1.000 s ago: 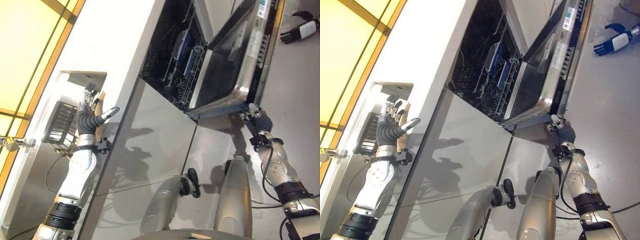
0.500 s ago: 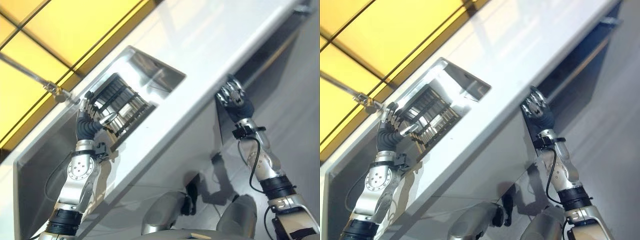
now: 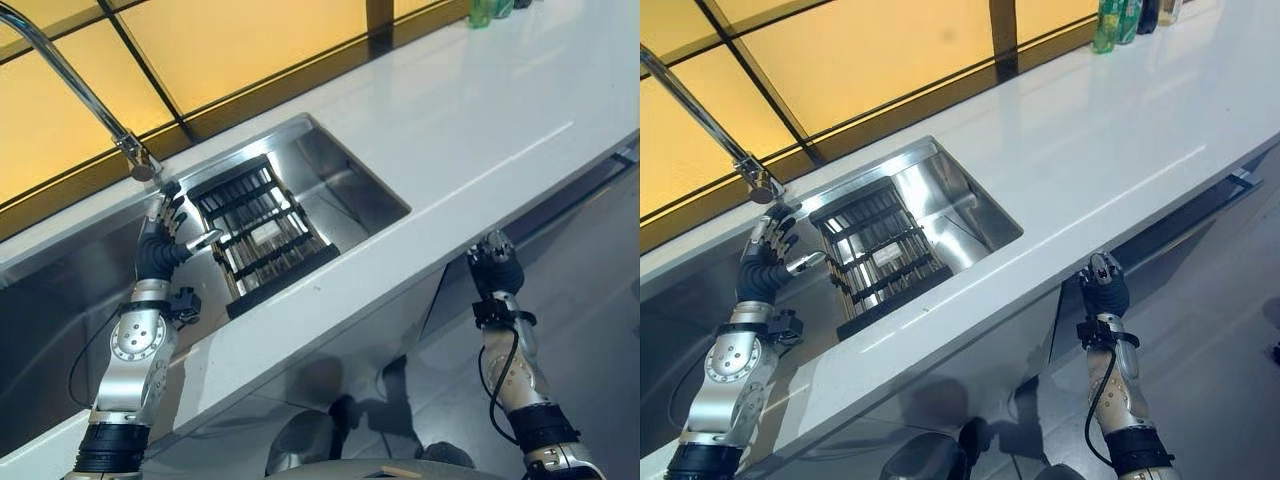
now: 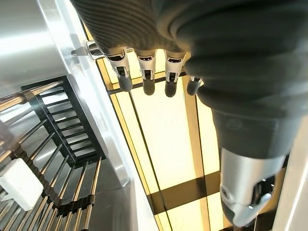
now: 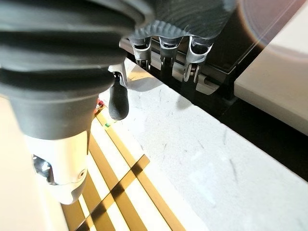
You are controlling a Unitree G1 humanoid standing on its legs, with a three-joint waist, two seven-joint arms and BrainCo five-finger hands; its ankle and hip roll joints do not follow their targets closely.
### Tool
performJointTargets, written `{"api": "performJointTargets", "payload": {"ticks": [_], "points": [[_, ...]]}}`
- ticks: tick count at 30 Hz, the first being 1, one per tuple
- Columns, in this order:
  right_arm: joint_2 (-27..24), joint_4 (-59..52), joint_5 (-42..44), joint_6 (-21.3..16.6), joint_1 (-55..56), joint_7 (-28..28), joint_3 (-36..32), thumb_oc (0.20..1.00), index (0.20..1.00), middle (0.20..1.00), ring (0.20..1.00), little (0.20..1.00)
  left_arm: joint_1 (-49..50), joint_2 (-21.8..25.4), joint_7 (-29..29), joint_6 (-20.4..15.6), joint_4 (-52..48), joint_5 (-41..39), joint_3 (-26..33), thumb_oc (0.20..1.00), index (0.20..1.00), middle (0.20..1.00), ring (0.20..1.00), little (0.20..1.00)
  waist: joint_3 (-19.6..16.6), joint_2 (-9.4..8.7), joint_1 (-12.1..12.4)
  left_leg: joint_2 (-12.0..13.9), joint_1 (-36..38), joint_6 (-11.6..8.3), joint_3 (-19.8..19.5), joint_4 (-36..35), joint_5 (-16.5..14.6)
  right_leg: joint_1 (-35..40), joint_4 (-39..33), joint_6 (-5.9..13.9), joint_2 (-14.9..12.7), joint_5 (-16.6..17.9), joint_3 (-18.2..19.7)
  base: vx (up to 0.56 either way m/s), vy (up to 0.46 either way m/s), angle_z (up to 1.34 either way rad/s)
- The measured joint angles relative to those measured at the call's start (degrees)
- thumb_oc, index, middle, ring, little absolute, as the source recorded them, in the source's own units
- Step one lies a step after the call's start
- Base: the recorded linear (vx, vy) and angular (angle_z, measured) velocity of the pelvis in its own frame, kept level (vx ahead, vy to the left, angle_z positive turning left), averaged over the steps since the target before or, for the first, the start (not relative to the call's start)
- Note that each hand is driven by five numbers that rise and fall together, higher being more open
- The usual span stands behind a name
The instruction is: Pick up plates and place into dishwasher.
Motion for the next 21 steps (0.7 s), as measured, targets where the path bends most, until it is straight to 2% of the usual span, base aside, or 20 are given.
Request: {"api": "performJointTargets", "payload": {"ticks": [4,6,11,15,18,21], "points": [[1.46,0.0,-0.17,-0.26,1.54,-0.93,3.36,1.0,1.0,1.0,1.0,1.0,-0.02,0.64,-0.7,0.22,0.0,0.48,-0.01,1.0,1.0,1.0,1.0,1.0,-1.45,-2.72,-0.05,0.6,0.7,-0.01,0.71,-0.67,0.0,0.4,-1.43,-0.27,0.64,0.31,0.56,-0.07,-0.063,-0.07],[1.88,-0.14,-2.85,-0.25,2.8,-0.9,5.5,1.0,1.0,1.0,1.0,1.0,-0.03,1.26,-0.78,0.27,0.0,1.51,-0.05,1.0,1.0,1.0,1.0,1.0,-1.98,-3.62,-0.23,0.9,0.79,-0.02,1.48,-0.84,-0.03,0.05,-2.04,-0.29,0.97,0.78,1.42,-0.08,-0.018,-0.19],[3.96,-1.21,-3.42,-0.16,4.34,0.24,5.37,1.0,1.0,1.0,1.0,1.0,0.06,1.7,-0.14,0.27,0.0,1.98,-0.1,1.0,1.0,1.0,1.0,1.0,-2.34,-3.85,-1.57,1.01,1.49,0.16,4.36,-1.87,-0.11,-0.65,-3.75,-0.05,1.05,2.39,4.11,-0.09,0.017,-0.26],[5.44,-2.77,-3.56,1.86,5.23,0.31,4.85,1.0,1.0,1.0,1.0,1.0,0.06,1.6,0.87,0.26,-0.01,1.97,-0.16,1.0,1.0,1.0,1.0,1.0,-3.45,-3.89,-2.78,0.94,1.83,0.94,6.38,-2.82,-0.36,-1.09,-6.24,0.96,1.01,4.08,6.3,-0.11,0.053,-0.25],[6.62,-6.43,-3.37,4.67,8.64,3.44,3.07,1.0,1.0,1.0,1.0,1.0,0.84,1.26,1.89,0.1,-0.28,1.96,-0.11,1.0,1.0,1.0,1.0,1.0,-3.68,-4.02,-3.8,0.5,2.26,1.45,8.06,-4.25,-0.33,-1.67,-8.01,1.54,1.15,5.1,9.52,-0.1,0.058,-0.29],[6.64,-10.09,-3.32,4.76,12.72,5.37,2.99,1.0,1.0,1.0,1.0,1.0,2.15,0.69,3.08,0.07,-0.33,1.95,-0.04,1.0,1.0,1.0,1.0,1.0,-4.09,-4.75,-5.64,0.34,3.27,1.68,9.57,-5.64,-0.47,-1.36,-9.49,1.89,1.19,5.85,11.12,-0.06,0.071,-0.32]]}}
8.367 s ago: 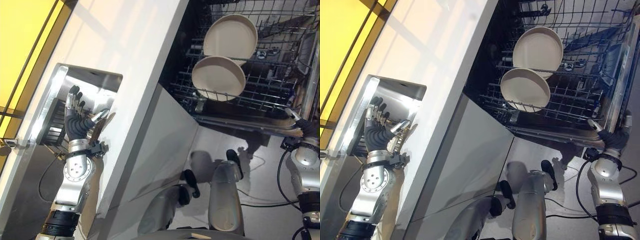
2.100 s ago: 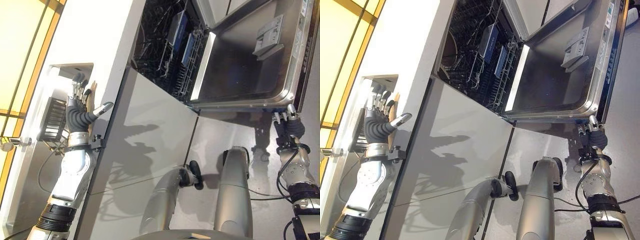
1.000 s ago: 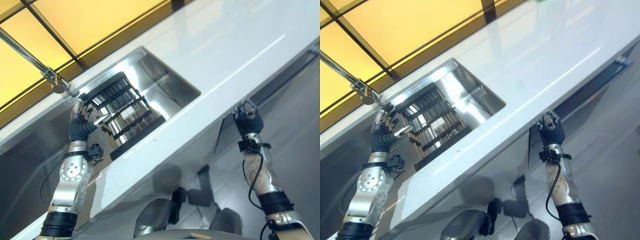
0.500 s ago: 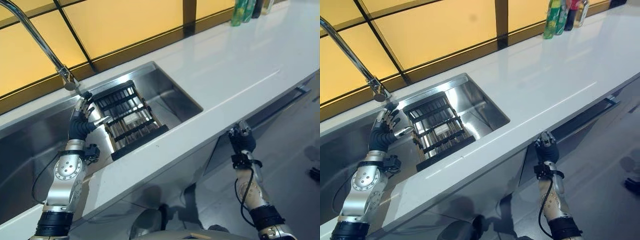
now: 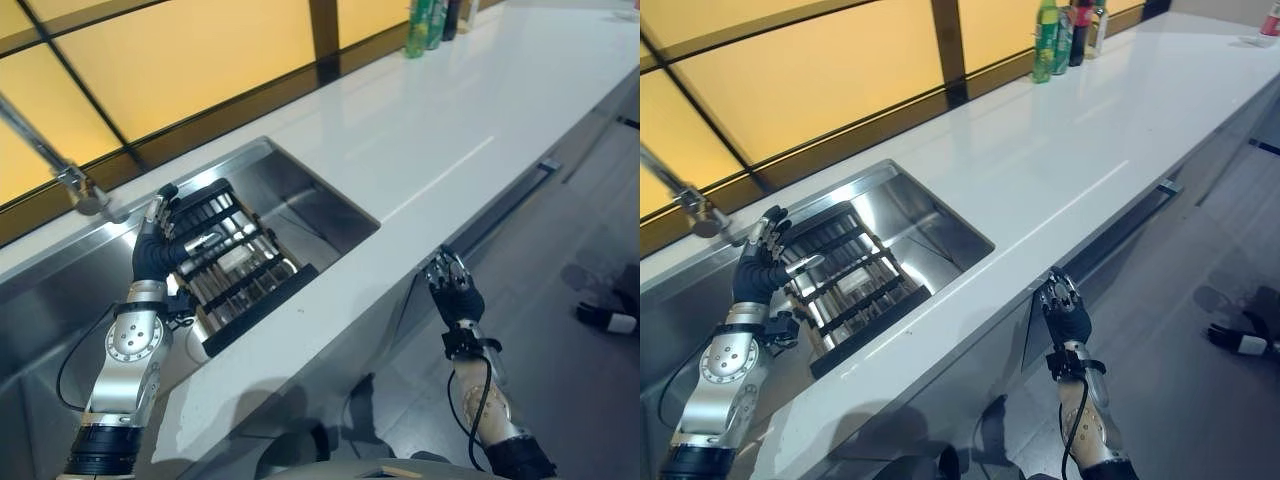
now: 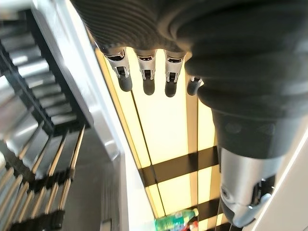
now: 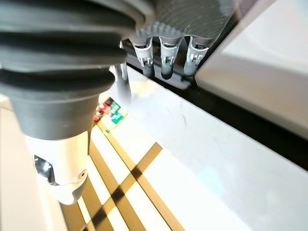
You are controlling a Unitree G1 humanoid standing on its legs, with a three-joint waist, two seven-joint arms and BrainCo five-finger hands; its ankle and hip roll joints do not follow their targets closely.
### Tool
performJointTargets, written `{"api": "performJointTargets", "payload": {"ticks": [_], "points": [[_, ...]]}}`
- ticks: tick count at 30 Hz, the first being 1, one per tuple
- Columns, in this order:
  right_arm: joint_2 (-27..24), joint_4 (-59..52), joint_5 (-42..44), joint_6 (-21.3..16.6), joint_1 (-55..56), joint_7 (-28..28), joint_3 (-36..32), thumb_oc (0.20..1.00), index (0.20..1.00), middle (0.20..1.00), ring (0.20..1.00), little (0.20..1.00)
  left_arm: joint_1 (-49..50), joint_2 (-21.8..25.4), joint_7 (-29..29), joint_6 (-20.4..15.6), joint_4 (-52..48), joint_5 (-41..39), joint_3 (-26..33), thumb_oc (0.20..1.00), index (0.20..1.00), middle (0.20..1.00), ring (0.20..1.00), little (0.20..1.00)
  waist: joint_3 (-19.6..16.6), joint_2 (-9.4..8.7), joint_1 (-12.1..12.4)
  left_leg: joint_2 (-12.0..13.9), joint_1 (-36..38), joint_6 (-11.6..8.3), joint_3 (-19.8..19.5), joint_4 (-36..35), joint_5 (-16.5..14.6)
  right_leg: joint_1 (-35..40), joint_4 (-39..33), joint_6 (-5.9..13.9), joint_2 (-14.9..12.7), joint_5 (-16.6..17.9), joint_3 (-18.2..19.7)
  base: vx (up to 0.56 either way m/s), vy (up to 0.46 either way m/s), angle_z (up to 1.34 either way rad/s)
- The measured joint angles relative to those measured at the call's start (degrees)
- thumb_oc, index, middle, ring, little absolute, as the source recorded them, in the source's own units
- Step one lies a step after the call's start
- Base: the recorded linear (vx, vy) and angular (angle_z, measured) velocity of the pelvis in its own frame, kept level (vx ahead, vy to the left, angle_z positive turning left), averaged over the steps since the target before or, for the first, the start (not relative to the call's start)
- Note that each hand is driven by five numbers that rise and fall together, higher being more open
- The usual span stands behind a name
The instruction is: Pick up plates and place into dishwasher.
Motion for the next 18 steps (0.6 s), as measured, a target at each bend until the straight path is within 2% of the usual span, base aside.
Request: {"api": "performJointTargets", "payload": {"ticks": [4,5,11,13,14,18], "points": [[-1.6,-4.99,-0.13,-1.27,1.32,0.17,-2.71,1.0,1.0,1.0,1.0,1.0,0.68,-2.03,0.48,-0.15,0.0,0.01,-0.05,1.0,1.0,1.0,1.0,1.0,-0.68,-1.43,-2.78,0.04,1.77,0.02,1.46,-1.75,-0.01,0.71,-1.72,0.12,0.56,1.05,1.67,-0.05,0.111,-0.31],[-2.54,-7.3,-0.44,-2.19,1.36,0.15,-3.28,1.0,1.0,1.0,1.0,1.0,0.67,-2.45,0.48,-0.19,-0.02,0.02,-0.1,1.0,1.0,1.0,1.0,1.0,-0.71,-1.49,-2.81,0.12,2.12,0.01,1.46,-2.22,0.0,0.74,-2.22,0.17,0.73,1.38,2.02,-0.05,0.137,-0.2],[-6.84,-14.85,-4.05,-5.58,-2.11,-1.13,-3.65,1.0,1.0,1.0,1.0,1.0,1.16,-4.26,3.01,-0.41,-0.13,0.05,-0.08,1.0,1.0,1.0,1.0,1.0,-0.99,-1.96,-2.09,-0.39,2.11,0.19,0.59,-2.03,0.11,0.77,-1.66,0.16,0.62,1.54,1.97,-0.05,0.136,0.02],[-7.0,-16.09,-6.25,-6.99,-4.23,-2.78,-3.0,1.0,1.0,1.0,1.0,1.0,1.07,-4.29,4.52,-0.58,-0.13,0.05,-0.06,1.0,1.0,1.0,1.0,1.0,-1.15,-2.23,-1.82,-0.87,1.07,0.33,-0.47,-1.25,0.18,0.11,-0.36,0.14,0.08,0.98,0.97,-0.04,0.107,0.26],[-7.43,-16.67,-7.08,-7.52,-4.74,-3.81,-2.83,1.0,1.0,1.0,1.0,1.0,0.83,-4.41,4.92,-0.7,-0.13,0.05,-0.06,1.0,1.0,1.0,1.0,1.0,-1.21,-2.31,-0.77,-1.0,0.03,0.42,-0.93,-0.82,0.14,-0.81,1.05,0.07,-0.16,0.61,0.86,-0.03,0.119,0.31],[-9.23,-17.78,-11.64,-7.89,-7.15,-6.29,-1.92,1.0,1.0,1.0,1.0,1.0,-0.88,-4.44,5.67,-1.32,-0.09,-0.05,-0.06,1.0,1.0,1.0,1.0,1.0,-1.59,-3.55,0.57,-2.1,-2.65,0.78,-4.84,1.6,-0.07,-1.31,3.68,-1.33,-0.5,-1.76,0.67,0.01,0.033,0.55]]}}
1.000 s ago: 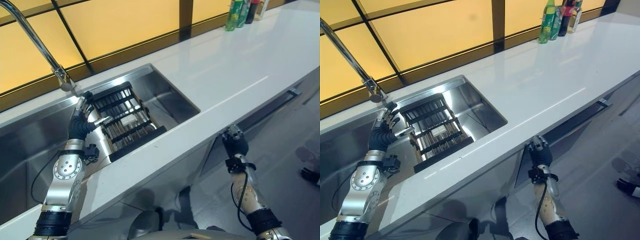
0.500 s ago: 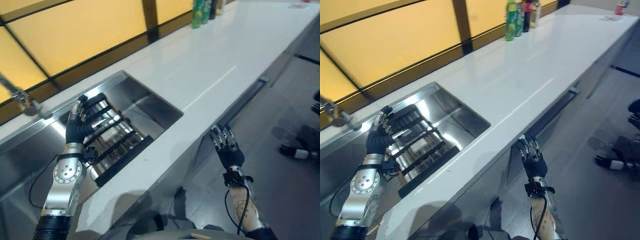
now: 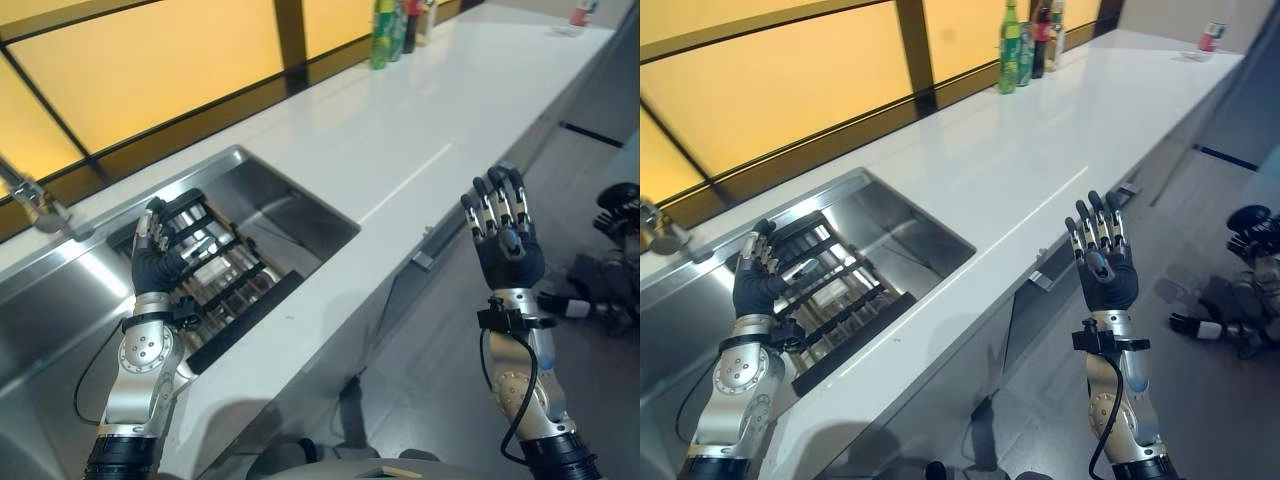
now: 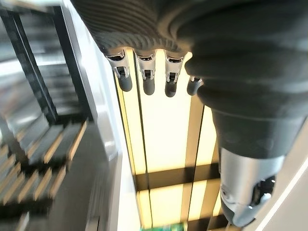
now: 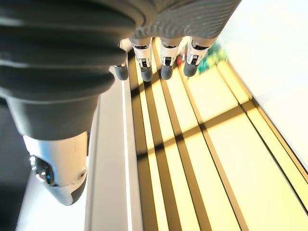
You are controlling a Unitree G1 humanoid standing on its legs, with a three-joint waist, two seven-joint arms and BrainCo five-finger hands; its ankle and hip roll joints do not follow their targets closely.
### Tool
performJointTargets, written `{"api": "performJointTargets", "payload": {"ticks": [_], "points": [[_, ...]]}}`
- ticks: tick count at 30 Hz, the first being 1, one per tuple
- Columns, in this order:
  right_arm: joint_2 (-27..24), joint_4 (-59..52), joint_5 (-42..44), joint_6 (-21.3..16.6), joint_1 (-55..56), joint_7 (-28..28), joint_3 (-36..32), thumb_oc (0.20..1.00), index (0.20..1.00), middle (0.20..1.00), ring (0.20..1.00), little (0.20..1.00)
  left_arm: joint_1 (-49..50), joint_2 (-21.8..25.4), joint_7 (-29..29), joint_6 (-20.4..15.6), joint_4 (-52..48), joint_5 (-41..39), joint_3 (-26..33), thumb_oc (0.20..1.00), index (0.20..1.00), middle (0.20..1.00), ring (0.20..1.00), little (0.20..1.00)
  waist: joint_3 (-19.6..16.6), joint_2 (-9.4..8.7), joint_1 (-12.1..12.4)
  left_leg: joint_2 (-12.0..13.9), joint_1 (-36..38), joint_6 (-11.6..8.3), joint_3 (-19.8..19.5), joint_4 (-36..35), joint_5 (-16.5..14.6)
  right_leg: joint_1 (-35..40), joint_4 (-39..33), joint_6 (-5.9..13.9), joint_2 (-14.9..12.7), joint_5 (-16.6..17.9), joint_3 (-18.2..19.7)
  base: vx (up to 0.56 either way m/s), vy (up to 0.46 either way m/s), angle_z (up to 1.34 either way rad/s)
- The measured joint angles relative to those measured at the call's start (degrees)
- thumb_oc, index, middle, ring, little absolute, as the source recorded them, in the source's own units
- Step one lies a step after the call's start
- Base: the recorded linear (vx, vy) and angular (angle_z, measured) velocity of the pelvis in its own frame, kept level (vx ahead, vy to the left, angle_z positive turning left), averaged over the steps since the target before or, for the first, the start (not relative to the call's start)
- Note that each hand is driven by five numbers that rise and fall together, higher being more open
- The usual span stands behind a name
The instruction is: Pick up plates and place into dishwasher.
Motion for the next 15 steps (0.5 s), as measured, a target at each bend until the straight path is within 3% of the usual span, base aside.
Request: {"api": "performJointTargets", "payload": {"ticks": [3,4,6,9,10,12,14,15], "points": [[-0.36,0.0,-2.16,-0.09,-1.66,-1.03,0.02,1.0,1.0,1.0,1.0,1.0,-1.2,0.02,-0.02,-0.18,0.0,-0.13,-0.07,1.0,1.0,1.0,1.0,1.0,-0.61,-1.24,0.04,-0.81,-1.75,-0.31,-4.33,1.33,0.54,0.77,-1.35,1.49,1.39,-1.32,2.9,0.07,-0.048,0.82],[-0.65,0.04,-2.65,0.06,-2.47,-1.21,-0.01,1.0,1.0,1.0,1.0,1.0,-1.3,-0.49,-0.03,-0.17,0.18,-0.22,0.01,1.0,1.0,1.0,1.0,1.0,-0.54,-1.0,1.8,-0.97,-2.17,-0.73,-5.99,0.92,1.04,2.2,-1.75,1.29,2.21,-1.61,3.39,0.12,-0.092,0.81],[-2.44,0.03,-4.62,0.19,-3.27,-1.48,-0.23,1.0,1.0,1.0,1.0,1.0,-2.18,-2.31,-0.38,-0.2,0.11,-0.17,-1.41,1.0,1.0,1.0,1.0,1.0,-1.12,-1.49,1.06,-1.65,-1.98,-0.66,-9.08,-0.03,2.59,4.99,-5.04,-0.53,4.99,-2.78,6.46,0.12,-0.095,1.34],[-3.88,-0.02,-9.27,1.97,-5.25,-3.8,-0.18,1.0,1.0,1.0,1.0,1.0,-2.18,-2.2,0.03,-0.25,-0.28,0.03,-3.34,1.0,1.0,1.0,1.0,1.0,-2.33,-2.32,1.64,-2.21,-3.92,-0.08,-9.92,-2.43,5.16,6.0,-5.81,-2.31,7.0,-3.69,9.69,0.12,-0.14,1.3],[-3.8,-0.01,-10.51,2.8,-6.27,-4.92,-0.01,1.0,1.0,1.0,1.0,1.0,-2.19,-2.31,0.59,-0.24,-0.26,0.01,-3.71,1.0,1.0,1.0,1.0,1.0,-2.38,-2.21,2.46,-2.56,-4.32,-0.26,-10.55,-2.95,5.99,6.07,-5.53,-2.6,7.27,-3.86,9.9,0.1,-0.159,1.17],[-3.87,0.21,-12.51,4.9,-8.2,-7.49,1.13,1.0,1.0,1.0,1.0,1.0,-2.22,-2.78,1.36,-0.03,-0.34,-0.12,-4.97,1.0,1.0,1.0,1.0,1.0,-2.32,-1.28,1.86,-2.03,-4.04,1.08,-14.24,-4.56,7.4,3.84,-0.14,-3.27,8.12,-5.86,11.0,0.06,-0.182,1.17],[-3.76,0.22,-14.21,6.49,-10.88,-9.56,4.71,1.0,1.0,1.0,1.0,1.0,-2.37,-2.72,2.03,0.03,-0.81,-0.09,-4.93,1.0,1.0,1.0,1.0,1.0,-2.36,-1.13,2.2,-1.84,-4.0,-0.29,-17.68,-5.39,8.05,1.61,-1.04,-3.67,10.35,-6.32,14.94,0.03,-0.203,0.91],[-3.74,0.19,-14.6,7.04,-11.5,-10.0,5.82,1.0,1.0,1.0,1.0,1.0,-2.23,-2.79,2.15,0.1,-1.06,-0.07,-5.03,1.0,1.0,1.0,1.0,1.0,-2.59,-1.29,2.74,-1.69,-4.05,-0.93,-18.23,-6.3,8.35,1.27,-1.57,-4.59,10.6,-4.08,14.51,0.03,-0.223,0.8]]}}
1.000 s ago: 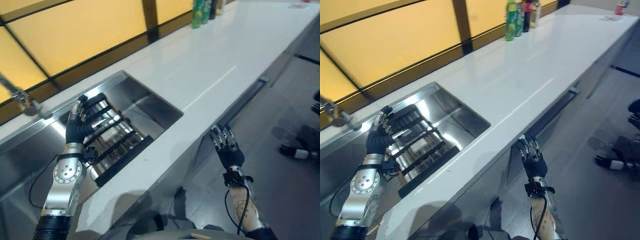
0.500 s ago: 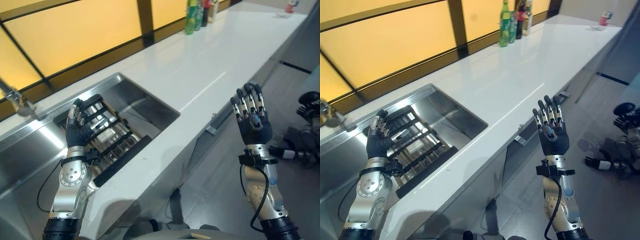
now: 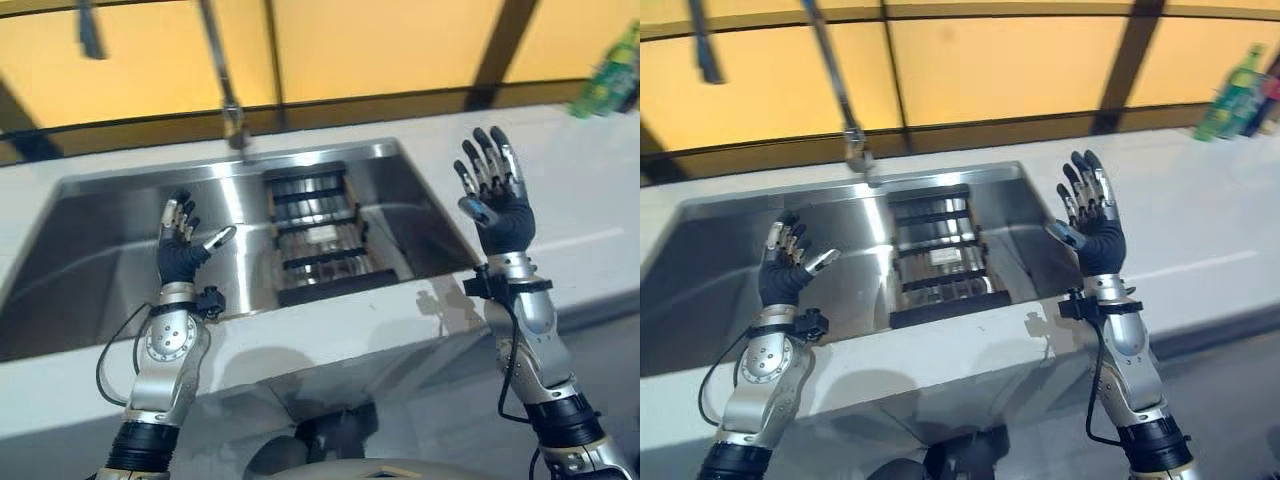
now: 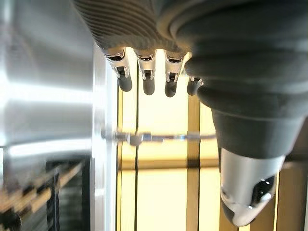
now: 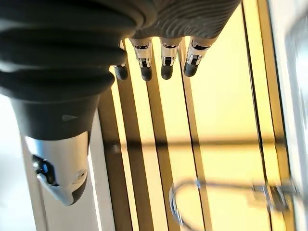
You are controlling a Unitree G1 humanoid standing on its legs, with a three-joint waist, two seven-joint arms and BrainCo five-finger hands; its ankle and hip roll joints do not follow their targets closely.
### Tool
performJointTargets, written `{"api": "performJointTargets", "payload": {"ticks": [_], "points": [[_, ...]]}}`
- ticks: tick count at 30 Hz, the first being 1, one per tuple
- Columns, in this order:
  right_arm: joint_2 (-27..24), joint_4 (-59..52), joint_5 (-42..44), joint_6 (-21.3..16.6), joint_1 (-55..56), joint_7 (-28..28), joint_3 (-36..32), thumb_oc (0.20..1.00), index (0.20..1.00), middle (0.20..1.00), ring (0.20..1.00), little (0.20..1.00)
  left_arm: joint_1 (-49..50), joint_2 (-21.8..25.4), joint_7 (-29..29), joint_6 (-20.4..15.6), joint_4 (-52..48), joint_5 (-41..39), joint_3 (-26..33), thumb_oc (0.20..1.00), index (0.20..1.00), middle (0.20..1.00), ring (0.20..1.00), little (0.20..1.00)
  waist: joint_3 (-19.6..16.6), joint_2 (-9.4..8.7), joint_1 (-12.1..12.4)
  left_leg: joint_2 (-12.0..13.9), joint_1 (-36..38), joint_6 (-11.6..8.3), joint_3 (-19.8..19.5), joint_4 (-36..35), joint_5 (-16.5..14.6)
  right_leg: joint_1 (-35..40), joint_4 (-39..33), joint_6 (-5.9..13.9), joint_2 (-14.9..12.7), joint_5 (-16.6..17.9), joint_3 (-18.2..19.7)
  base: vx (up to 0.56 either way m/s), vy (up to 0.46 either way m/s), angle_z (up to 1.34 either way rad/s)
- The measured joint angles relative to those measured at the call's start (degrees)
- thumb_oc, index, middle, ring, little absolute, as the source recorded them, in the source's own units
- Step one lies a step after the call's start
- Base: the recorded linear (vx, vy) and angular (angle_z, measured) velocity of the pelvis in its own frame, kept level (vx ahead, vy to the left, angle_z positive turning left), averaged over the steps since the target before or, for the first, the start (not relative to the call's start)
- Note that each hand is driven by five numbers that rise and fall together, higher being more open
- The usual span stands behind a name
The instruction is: Pick up plates and place into dishwasher.
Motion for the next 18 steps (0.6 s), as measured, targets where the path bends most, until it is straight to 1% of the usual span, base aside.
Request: {"api": "performJointTargets", "payload": {"ticks": [1,2,3,4,5,6,7,8,9,11,13,14,15,16,17,18], "points": [[-0.02,0.03,-0.14,0.35,0.01,-0.37,0.58,1.0,1.0,1.0,1.0,1.0,0.31,0.0,0.05,0.04,-0.59,-0.02,-0.02,1.0,1.0,1.0,1.0,1.0,-0.51,-0.16,0.61,0.97,0.0,-0.12,0.75,-1.16,-0.11,0.65,-1.7,-0.65,0.36,0.56,-1.59,0.02,-0.224,0.68],[-0.04,0.04,-0.41,0.72,-0.05,-0.84,0.71,1.0,1.0,1.0,1.0,1.0,0.39,0.22,0.23,0.03,-1.4,-0.02,0.07,1.0,1.0,1.0,1.0,1.0,-0.67,-0.3,1.13,1.3,-0.03,-0.62,0.84,-1.99,-0.5,1.42,-3.48,-1.12,0.7,1.46,-2.78,0.03,-0.238,0.64],[-0.09,0.07,-0.52,1.07,-0.03,-1.4,0.76,1.0,1.0,1.0,1.0,1.0,0.4,0.66,0.31,0.03,-2.21,-0.07,0.05,1.0,1.0,1.0,1.0,1.0,-0.64,-0.82,1.8,1.84,-0.16,-1.51,0.94,-2.04,-1.4,2.55,-6.03,-1.76,0.45,2.56,-4.54,0.03,-0.238,0.55],[-0.03,0.29,-0.51,1.19,-0.02,-1.68,0.92,1.0,1.0,1.0,1.0,1.0,0.78,0.96,0.35,0.03,-2.62,-0.13,0.08,1.0,1.0,1.0,1.0,1.0,-0.7,-1.27,2.54,1.86,-0.25,-0.79,0.92,0.53,-2.44,3.08,-7.02,-1.98,0.26,2.93,-5.22,0.03,-0.221,0.52],[-0.02,0.27,-0.53,1.2,0.02,-1.92,1.41,1.0,1.0,1.0,1.0,1.0,1.9,1.42,0.29,0.03,-3.28,-0.2,0.16,1.0,1.0,1.0,1.0,1.0,-1.21,-1.12,2.62,1.67,0.58,-1.4,1.47,2.81,-3.25,3.91,-7.46,-1.89,0.61,2.93,-6.07,0.03,-0.188,0.6],[0.0,0.23,-0.7,1.2,-0.02,-2.19,1.57,1.0,1.0,1.0,1.0,1.0,2.1,1.56,0.16,0.08,-3.45,-0.24,0.17,1.0,1.0,1.0,1.0,1.0,-1.46,-0.96,2.63,1.83,0.62,-2.51,1.63,1.71,-2.75,4.59,-7.97,-1.73,0.85,2.81,-7.27,0.01,-0.178,0.57],[-0.09,0.24,-0.97,1.34,-0.06,-2.4,2.07,1.0,1.0,1.0,1.0,1.0,2.24,1.5,0.01,0.16,-3.49,-0.5,0.16,1.0,1.0,1.0,1.0,1.0,-1.41,-1.17,2.73,1.76,0.73,-2.4,1.61,1.24,-2.46,4.5,-8.26,-1.67,0.63,2.81,-7.39,0.0,-0.15,0.41],[-0.02,0.34,-1.04,1.42,-0.16,-2.87,2.92,1.0,1.0,1.0,1.0,1.0,2.45,1.63,-0.11,0.22,-3.46,-0.61,0.18,1.0,1.0,1.0,1.0,1.0,-1.38,-1.25,3.89,1.51,0.64,-2.45,1.58,1.23,-2.38,4.89,-8.77,-1.6,0.72,2.78,-7.42,-0.01,-0.139,0.16],[0.06,0.46,-1.15,1.82,-0.16,-3.4,3.84,1.0,1.0,1.0,1.0,1.0,2.49,1.64,-0.21,0.33,-3.46,-0.92,0.18,1.0,1.0,1.0,1.0,1.0,-1.34,-1.32,3.95,0.92,0.59,-2.44,1.12,1.24,-2.38,5.35,-9.29,-1.55,0.68,2.79,-7.71,-0.02,-0.092,0.23],[0.17,1.31,-2.09,2.2,-0.17,-3.89,5.13,1.0,1.0,1.0,1.0,1.0,2.22,1.64,-0.74,0.44,-3.46,-1.77,0.24,1.0,1.0,1.0,1.0,1.0,-1.31,-1.34,3.85,0.53,0.6,-2.32,0.42,1.25,-2.29,6.51,-10.37,-1.4,0.46,2.74,-7.79,-0.04,-0.06,0.38],[0.19,1.51,-2.65,2.4,-0.17,-4.82,5.19,1.0,1.0,1.0,1.0,1.0,1.75,1.64,-1.85,0.91,-3.45,-2.65,0.2,1.0,1.0,1.0,1.0,1.0,-1.06,-1.3,3.66,0.16,0.38,-2.07,1.03,1.46,-2.07,7.4,-11.09,-1.38,0.41,2.72,-8.55,-0.05,0.027,0.43],[0.12,1.58,-3.33,2.4,-0.16,-5.5,5.04,1.0,1.0,1.0,1.0,1.0,1.18,1.56,-2.62,1.25,-3.26,-2.7,0.0,1.0,1.0,1.0,1.0,1.0,-0.8,-1.19,3.32,-0.21,0.14,-1.9,1.97,1.48,-1.56,8.01,-11.31,-1.4,0.36,2.72,-9.67,-0.04,0.072,0.66],[-0.09,1.71,-3.53,2.4,-0.21,-6.03,4.89,1.0,1.0,1.0,1.0,1.0,0.22,1.49,-3.16,1.34,-3.08,-2.78,-0.61,1.0,1.0,1.0,1.0,1.0,-0.45,-1.0,2.04,0.03,-0.06,-1.06,5.52,0.98,-0.51,8.42,-11.45,-1.4,0.04,2.68,-10.99,-0.04,0.111,0.72],[-0.11,1.84,-3.75,2.4,-0.22,-6.14,4.79,1.0,1.0,1.0,1.0,1.0,-0.67,1.58,-3.21,1.35,-2.99,-3.19,-1.31,1.0,1.0,1.0,1.0,1.0,-0.22,-0.78,1.72,0.12,0.04,-0.57,7.46,0.23,0.29,8.67,-11.44,-1.46,0.06,2.47,-11.53,-0.03,0.101,0.66],[-0.27,2.05,-3.78,2.44,-0.32,-6.03,4.71,1.0,1.0,1.0,1.0,1.0,-1.85,1.5,-3.2,1.34,-2.77,-3.36,-2.32,1.0,1.0,1.0,1.0,1.0,0.04,-0.31,0.77,0.62,0.48,-0.23,9.65,-1.6,1.07,8.65,-11.12,-1.57,-0.01,2.39,-12.32,-0.02,0.111,0.47],[-0.31,2.08,-3.8,2.44,-0.41,-5.9,4.68,1.0,1.0,1.0,1.0,1.0,-2.64,1.55,-3.23,1.32,-2.78,-3.37,-2.78,1.0,1.0,1.0,1.0,1.0,0.3,0.16,0.25,1.51,1.04,0.08,12.56,-3.28,0.93,8.61,-10.99,-1.62,-0.12,2.41,-12.58,0.01,0.095,0.27]]}}
